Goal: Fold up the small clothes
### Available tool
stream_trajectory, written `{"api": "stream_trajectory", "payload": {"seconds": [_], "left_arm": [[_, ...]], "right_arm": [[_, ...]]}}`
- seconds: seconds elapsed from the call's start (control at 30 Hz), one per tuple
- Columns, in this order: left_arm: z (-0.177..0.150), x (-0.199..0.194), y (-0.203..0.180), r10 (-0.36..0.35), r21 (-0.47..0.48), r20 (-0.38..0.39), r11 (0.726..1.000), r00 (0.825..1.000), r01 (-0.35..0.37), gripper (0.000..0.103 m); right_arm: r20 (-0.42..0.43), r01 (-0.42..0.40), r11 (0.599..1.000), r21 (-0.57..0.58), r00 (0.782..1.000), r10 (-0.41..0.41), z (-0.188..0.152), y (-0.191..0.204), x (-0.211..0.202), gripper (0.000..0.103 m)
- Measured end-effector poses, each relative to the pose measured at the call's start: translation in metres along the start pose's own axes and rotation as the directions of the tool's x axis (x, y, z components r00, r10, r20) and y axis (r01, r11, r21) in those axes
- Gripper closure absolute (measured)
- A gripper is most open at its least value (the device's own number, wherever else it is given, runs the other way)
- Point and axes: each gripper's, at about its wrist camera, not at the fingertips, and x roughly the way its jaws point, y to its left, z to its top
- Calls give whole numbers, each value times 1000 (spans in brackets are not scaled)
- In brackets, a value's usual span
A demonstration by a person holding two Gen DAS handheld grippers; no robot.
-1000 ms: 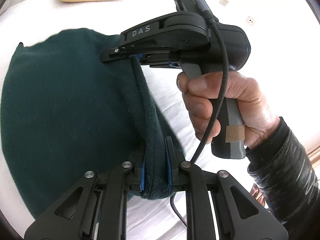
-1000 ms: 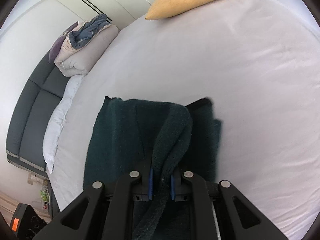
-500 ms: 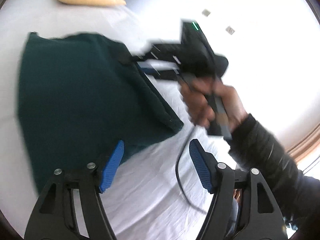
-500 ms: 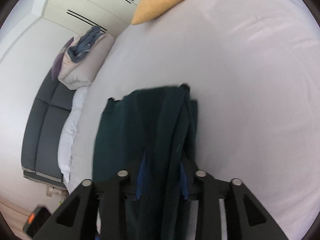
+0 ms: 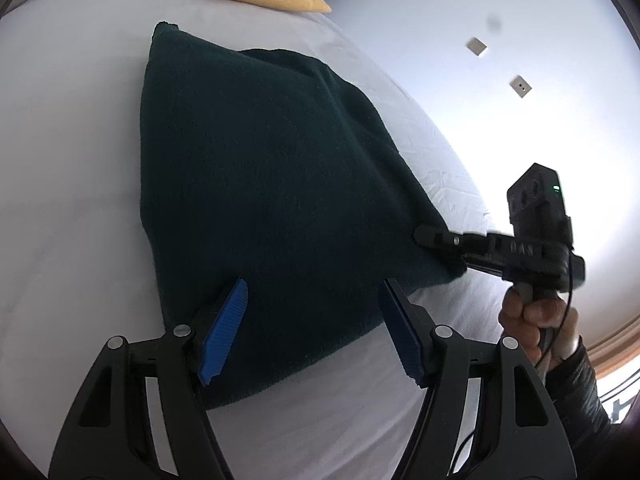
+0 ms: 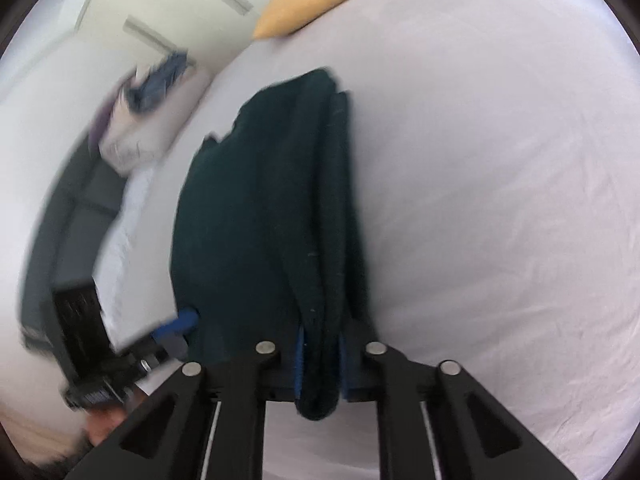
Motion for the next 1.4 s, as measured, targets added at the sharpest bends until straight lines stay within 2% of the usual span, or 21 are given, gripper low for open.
{"api": "stream_trajectory", "payload": {"seconds": [0.13, 0.2, 0.27, 0.37, 0.4, 0.43, 0.5, 0.57, 0.67, 0.73, 0.77, 0.87, 0.97, 1.0, 1.1, 1.17, 1.2, 1.23, 1.4], "left_arm": [[-6, -9, -5, -6, 0, 0, 1000, 1000, 6, 36], [-10, -21, -5, -12, -17, 24, 1000, 1000, 12, 36], [-1, -24, -13, -15, -35, 69, 999, 998, 17, 36], [3, -37, 0, 14, -63, 126, 998, 992, -6, 36], [6, -37, 3, 21, -70, 122, 997, 992, -13, 36], [8, -37, 9, 30, -82, 119, 996, 992, -20, 36], [11, -38, 18, 47, -101, 124, 994, 991, -34, 36], [12, -38, 27, 54, -120, 126, 992, 990, -39, 36], [14, -32, 29, 56, -128, 121, 991, 991, -41, 36], [15, -27, 29, 51, -126, 108, 991, 993, -37, 36], [15, -25, 28, 45, -127, 102, 991, 994, -32, 36], [13, -23, 25, 29, -131, 96, 991, 995, -17, 36], [10, -20, 24, 20, -127, 84, 992, 996, -10, 36], [10, -19, 24, 20, -127, 81, 992, 996, -9, 36], [9, -16, 25, 14, -133, 76, 991, 997, -3, 36], [8, -14, 25, 12, -134, 73, 991, 997, -2, 36], [9, -14, 25, 12, -132, 74, 991, 997, -2, 36], [10, -14, 24, 13, -131, 75, 991, 997, -3, 36], [17, -10, 26, 17, -127, 84, 992, 996, -6, 36]], "right_arm": [[30, -104, 982, 157, 994, 101, 1, -39, 4, 93], [49, -111, 982, 155, 993, 104, -1, -37, 4, 93], [58, -87, 988, 131, 995, 80, -3, -30, 2, 93], [64, -39, 994, 102, 997, 33, -12, -26, -9, 92], [66, -6, 997, 83, 998, 1, -11, -20, -11, 86], [72, 63, 996, 56, 995, -67, -11, -13, -15, 65], [109, 177, 984, 15, 978, -177, -10, -6, -28, 55], [130, 229, 974, -2, 965, -226, -6, 4, -35, 55], [199, 250, 967, -49, 951, -236, 3, 24, -48, 55], [223, 182, 977, -115, 963, -153, 15, 45, -49, 55], [210, 132, 981, -139, 972, -101, 22, 53, -45, 55], [148, 45, 992, -116, 989, -27, 46, 50, -23, 55], [76, 55, 997, -50, 996, -51, 57, 32, 0, 61], [54, 40, 998, -44, 998, -38, 57, 30, 7, 62], [10, 56, 998, -21, 998, -56, 56, 18, 21, 72], [3, 33, 999, -1, 999, -33, 56, 12, 27, 79], [3, 23, 1000, -2, 1000, -23, 57, 13, 28, 87], [7, 27, 999, -22, 1000, -27, 57, 17, 27, 90], [79, 14, 1000, -28, 997, -12, 56, 23, 1, 93]]}}
